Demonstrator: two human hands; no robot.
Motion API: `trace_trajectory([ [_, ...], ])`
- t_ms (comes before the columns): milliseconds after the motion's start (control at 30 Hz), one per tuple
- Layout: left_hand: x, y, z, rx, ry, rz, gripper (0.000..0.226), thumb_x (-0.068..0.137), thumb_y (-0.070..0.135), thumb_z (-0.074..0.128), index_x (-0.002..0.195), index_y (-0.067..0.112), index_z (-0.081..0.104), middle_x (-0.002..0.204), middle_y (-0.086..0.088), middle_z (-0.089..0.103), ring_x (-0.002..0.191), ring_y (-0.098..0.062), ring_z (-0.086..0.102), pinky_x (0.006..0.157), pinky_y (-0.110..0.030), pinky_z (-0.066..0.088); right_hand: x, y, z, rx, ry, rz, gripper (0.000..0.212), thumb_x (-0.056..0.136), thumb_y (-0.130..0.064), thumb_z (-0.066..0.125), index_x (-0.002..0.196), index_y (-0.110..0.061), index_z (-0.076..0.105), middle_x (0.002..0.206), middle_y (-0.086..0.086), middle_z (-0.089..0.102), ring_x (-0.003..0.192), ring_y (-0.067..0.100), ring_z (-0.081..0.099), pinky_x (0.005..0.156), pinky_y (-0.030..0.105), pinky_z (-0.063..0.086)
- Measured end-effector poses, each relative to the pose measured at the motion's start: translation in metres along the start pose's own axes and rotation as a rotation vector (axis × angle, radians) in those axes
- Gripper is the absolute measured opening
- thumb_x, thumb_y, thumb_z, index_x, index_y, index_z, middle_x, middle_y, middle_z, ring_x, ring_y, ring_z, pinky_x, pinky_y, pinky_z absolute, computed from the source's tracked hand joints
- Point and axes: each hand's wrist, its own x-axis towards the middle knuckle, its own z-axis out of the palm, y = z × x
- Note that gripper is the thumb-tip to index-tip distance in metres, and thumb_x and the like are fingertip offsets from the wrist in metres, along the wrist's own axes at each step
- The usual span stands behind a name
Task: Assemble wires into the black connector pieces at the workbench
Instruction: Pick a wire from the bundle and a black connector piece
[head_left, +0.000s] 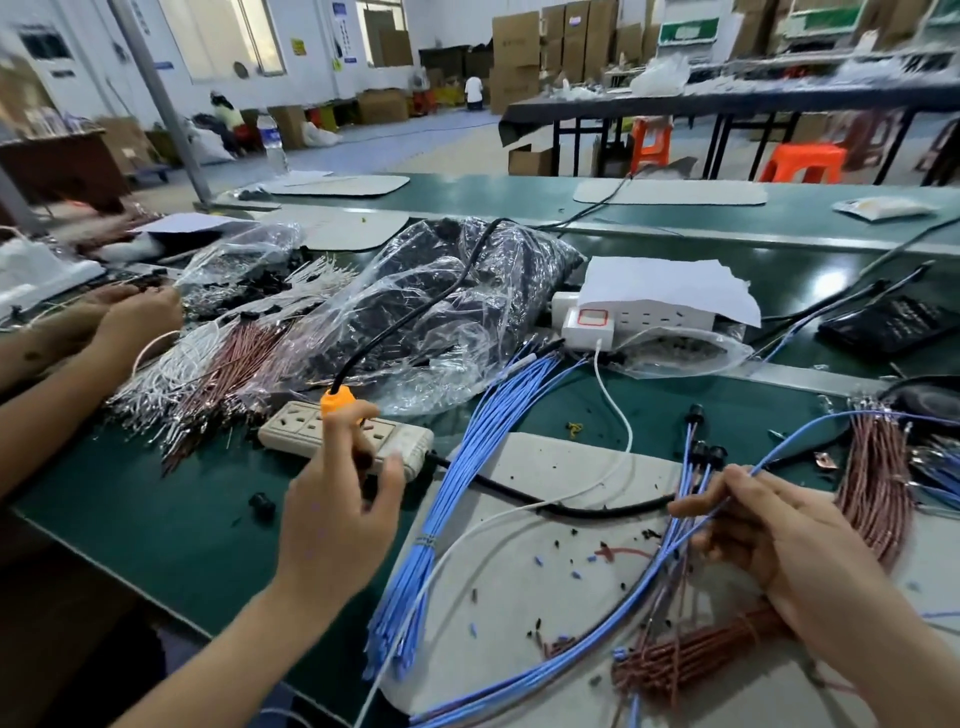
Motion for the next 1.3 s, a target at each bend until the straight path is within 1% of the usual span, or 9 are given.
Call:
trace_trajectory([
  [67,-0.005,0.041,0.019,-0.314,-0.217,0.033,0.013,0.089,0.025,0.044,0.102,0.028,0.043,0.060,0.005,0.041,0.047,-0.007,0.037,0.045,-0.017,0.028,0.000,0.000,0.001,-0.014,0.001,0.006,0.032,0.098,-0.013,0.041,0.074,0.002,0.053,0.065,0.022,0.067,0.041,0.020,0.056,0.037,0.021,0.046],
  [133,-0.001,0.080,0.043,-0.542,-0.456,-0.024,0.014,0.086,0.020,0.040,0.097,0.027,0.044,0.061,0.006,0.038,0.049,-0.006,0.033,0.046,-0.029,0.029,0.000,0.001,0.002,-0.038,0.006,0.020,0.031,0.099,-0.014,0.042,0.075,0.001,0.053,0.059,0.019,0.063,0.038,0.020,0.054,0.036,0.021,0.044],
  [233,0.019,0.124,0.086,-0.641,-0.619,-0.066,0.013,0.081,0.019,0.034,0.094,0.019,0.036,0.066,-0.003,0.040,0.051,-0.012,0.032,0.052,-0.037,0.030,-0.002,0.001,0.004,-0.032,0.023,-0.002,0.030,0.098,-0.015,0.043,0.074,0.000,0.055,0.056,0.017,0.061,0.040,0.020,0.054,0.038,0.021,0.045],
  [433,0.031,0.134,0.136,-0.762,-0.597,-0.061,0.020,0.098,0.003,0.039,0.117,0.009,0.038,0.079,-0.002,0.056,0.060,-0.007,0.048,0.064,-0.024,0.040,0.000,-0.001,0.002,0.121,0.141,-0.121,0.020,0.095,0.003,0.045,0.081,-0.002,0.059,0.060,0.009,0.067,0.049,0.015,0.063,0.046,0.019,0.052],
  [533,0.022,0.116,0.142,-0.714,-0.528,0.016,0.020,0.093,0.000,0.052,0.110,0.010,0.048,0.092,0.000,0.069,0.074,-0.011,0.059,0.069,-0.022,0.046,0.001,-0.001,0.000,-0.118,0.251,-0.371,0.024,0.095,0.007,0.045,0.084,-0.008,0.060,0.064,0.004,0.069,0.054,0.013,0.065,0.053,0.018,0.053],
  [633,0.017,0.111,0.146,-0.709,-0.501,0.093,0.020,0.089,0.001,0.060,0.100,0.017,0.056,0.099,0.008,0.070,0.082,-0.011,0.064,0.071,-0.030,0.051,-0.001,-0.004,-0.001,-0.305,0.368,-0.604,0.025,0.097,0.001,0.045,0.088,-0.018,0.058,0.078,0.002,0.070,0.063,0.016,0.066,0.063,0.021,0.055],
  [733,0.017,0.110,0.146,-0.722,-0.444,0.155,0.027,0.086,-0.001,0.063,0.100,0.022,0.061,0.104,0.005,0.069,0.095,-0.009,0.065,0.082,-0.031,0.053,-0.006,-0.007,0.003,-0.290,0.385,-0.653,0.016,0.098,-0.016,0.043,0.092,-0.022,0.057,0.083,0.005,0.068,0.067,0.021,0.067,0.066,0.027,0.056],
  [1067,0.015,0.111,0.137,-0.707,-0.368,0.244,0.017,0.087,0.005,0.065,0.103,0.008,0.067,0.096,0.003,0.069,0.085,-0.007,0.065,0.076,-0.027,0.055,-0.013,-0.002,0.013,-0.295,0.341,-0.700,0.020,0.099,-0.025,0.042,0.093,-0.016,0.059,0.079,0.007,0.067,0.064,0.017,0.065,0.062,0.022,0.054],
  [1300,0.015,0.112,0.134,-0.658,-0.386,0.265,0.017,0.086,0.005,0.065,0.102,0.009,0.065,0.093,0.005,0.069,0.078,-0.002,0.060,0.069,-0.017,0.050,0.002,0.001,-0.010,-0.160,0.320,-0.261,0.023,0.099,-0.018,0.046,0.103,-0.010,0.067,0.049,0.001,0.055,0.037,0.009,0.041,0.036,0.014,0.032],
])
